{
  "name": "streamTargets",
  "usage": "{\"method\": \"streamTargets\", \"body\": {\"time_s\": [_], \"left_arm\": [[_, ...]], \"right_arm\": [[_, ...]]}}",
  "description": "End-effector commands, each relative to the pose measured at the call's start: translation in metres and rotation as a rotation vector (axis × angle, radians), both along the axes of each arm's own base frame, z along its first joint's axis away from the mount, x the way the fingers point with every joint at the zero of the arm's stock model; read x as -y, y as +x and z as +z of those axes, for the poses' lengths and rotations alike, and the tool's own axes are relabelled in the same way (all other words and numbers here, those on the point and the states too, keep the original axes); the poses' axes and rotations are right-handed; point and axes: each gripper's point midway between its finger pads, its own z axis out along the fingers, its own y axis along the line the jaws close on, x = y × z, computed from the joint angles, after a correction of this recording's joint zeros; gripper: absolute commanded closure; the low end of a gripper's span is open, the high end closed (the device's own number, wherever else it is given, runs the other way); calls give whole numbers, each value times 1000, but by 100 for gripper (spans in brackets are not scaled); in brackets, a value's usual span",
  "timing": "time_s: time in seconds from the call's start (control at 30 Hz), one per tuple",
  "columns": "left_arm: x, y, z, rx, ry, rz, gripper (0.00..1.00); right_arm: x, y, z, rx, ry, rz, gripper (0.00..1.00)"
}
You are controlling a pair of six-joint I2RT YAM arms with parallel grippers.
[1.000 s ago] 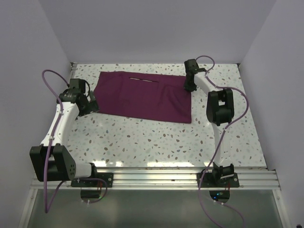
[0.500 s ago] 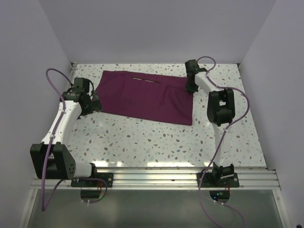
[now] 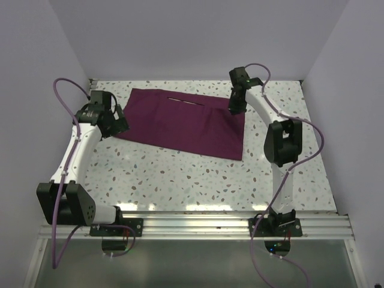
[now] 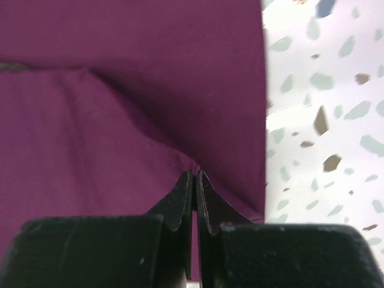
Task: Open and lay out the surgical kit
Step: Open the surgical kit at the center of the board.
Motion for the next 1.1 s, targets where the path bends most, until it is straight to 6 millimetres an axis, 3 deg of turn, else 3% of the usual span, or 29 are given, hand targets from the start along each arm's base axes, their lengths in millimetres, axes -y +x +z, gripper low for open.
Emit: {"method": "streamTargets", "body": {"time_s": [0.0,0.07,0.13,0.23,0.27,0.3,0.33,0.37,0.4,0.43,0.47,0.5,0.53,0.57,0.73,0.77,0.8,0.83,0.97,1.07], "left_arm": [[6,15,17,77,-17,-32,0],[7,16,20,97,-22,-34,0],[7,17,21,114,-25,-33,0],[4,20,26,151,-16,-18,0],[3,21,29,165,-11,-13,0],[2,24,35,186,-6,-5,0],[1,25,39,195,-5,3,0],[1,27,49,218,-7,9,0],[1,27,52,220,-9,11,0],[1,27,57,230,-11,14,0],[1,27,62,242,-14,17,0],[1,25,68,248,-14,23,0],[0,23,71,252,-13,28,0],[-1,21,77,264,-12,37,0],[-5,-2,77,251,-17,92,0],[-6,-9,76,252,-16,108,0],[-6,-15,71,232,-17,111,0],[-6,-20,69,221,-18,114,0],[-3,-46,50,169,-36,111,0],[8,-50,43,183,-76,54,0]], "right_arm": [[-45,-32,45,11,92,143,100],[-63,-51,51,-2,129,204,100],[-98,-80,57,-22,167,308,100],[-143,-145,63,-63,221,472,100],[-146,-173,48,-122,209,505,100],[-160,-205,65,-103,226,569,100],[-161,-225,63,-121,228,589,100],[-153,-256,45,-190,222,604,100],[-158,-285,57,-175,253,643,100],[-154,-304,55,-189,262,657,100],[-140,-331,35,-259,245,659,100],[-137,-351,31,-284,250,680,100],[-132,-364,40,-257,292,680,100],[-117,-381,22,-309,275,669,100],[-79,-415,17,-306,291,664,100],[-74,-418,11,-316,281,659,89],[-66,-419,9,-323,250,643,17],[-62,-419,8,-327,233,631,2],[-58,-407,14,-321,154,601,2],[-64,-391,28,-260,136,591,2]]}}
